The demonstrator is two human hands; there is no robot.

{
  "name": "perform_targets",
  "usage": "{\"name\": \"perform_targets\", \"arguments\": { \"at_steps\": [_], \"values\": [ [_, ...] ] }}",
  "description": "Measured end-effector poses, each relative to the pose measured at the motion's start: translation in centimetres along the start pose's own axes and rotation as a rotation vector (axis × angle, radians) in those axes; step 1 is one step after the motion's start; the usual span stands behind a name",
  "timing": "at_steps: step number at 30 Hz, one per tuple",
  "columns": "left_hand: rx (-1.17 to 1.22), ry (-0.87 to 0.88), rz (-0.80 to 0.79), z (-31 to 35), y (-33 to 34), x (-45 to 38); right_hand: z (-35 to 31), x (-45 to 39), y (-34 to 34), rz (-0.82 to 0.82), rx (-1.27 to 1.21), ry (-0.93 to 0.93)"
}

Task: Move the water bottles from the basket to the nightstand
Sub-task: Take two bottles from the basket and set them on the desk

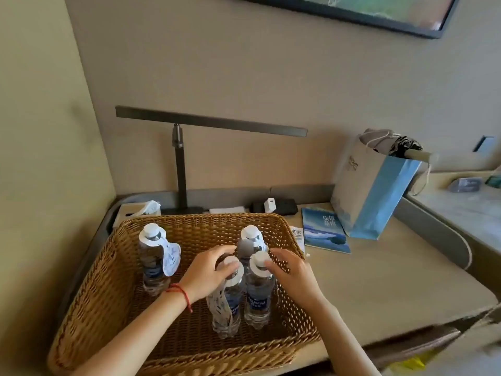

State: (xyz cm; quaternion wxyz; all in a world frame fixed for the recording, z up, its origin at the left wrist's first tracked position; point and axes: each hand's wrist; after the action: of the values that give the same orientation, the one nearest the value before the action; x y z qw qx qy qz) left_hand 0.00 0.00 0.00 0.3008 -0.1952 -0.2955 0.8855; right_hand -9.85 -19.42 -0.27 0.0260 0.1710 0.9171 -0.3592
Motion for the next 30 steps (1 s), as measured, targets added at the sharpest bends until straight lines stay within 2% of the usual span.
{"name": "perform_targets", "arguments": {
  "at_steps": [5, 11, 18, 30],
  "values": [
    [0.068, -0.053, 0.062, -0.3, 1.1, -0.3, 0.6, -1.2, 0.9, -0.076, -0.074, -0.015],
    [0.198, -0.064, 0.1, -1.4, 1.9, -0.4, 1.3, -1.8, 1.5, -0.069, -0.113, -0.009],
    [0.192, -0.085, 0.091, -2.5, 2.0, -0.5, 1.6, -1.9, 2.5, -0.072, -0.197, 0.011],
    [0.208, 0.007, 0.21, -2.5, 2.2, -0.3, 0.5, -1.1, 2.3, 0.066, -0.189, -0.03]
  ]
}}
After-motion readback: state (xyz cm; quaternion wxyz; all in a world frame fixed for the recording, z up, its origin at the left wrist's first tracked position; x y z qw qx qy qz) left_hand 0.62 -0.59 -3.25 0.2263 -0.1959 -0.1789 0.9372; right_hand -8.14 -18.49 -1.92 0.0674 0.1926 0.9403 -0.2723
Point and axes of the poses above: each hand's wrist, its own x-axis away from the middle knuckle, its own y-axis out of the palm, z = x × y, and after that the axes turned 2 degrees about -z, right-handed
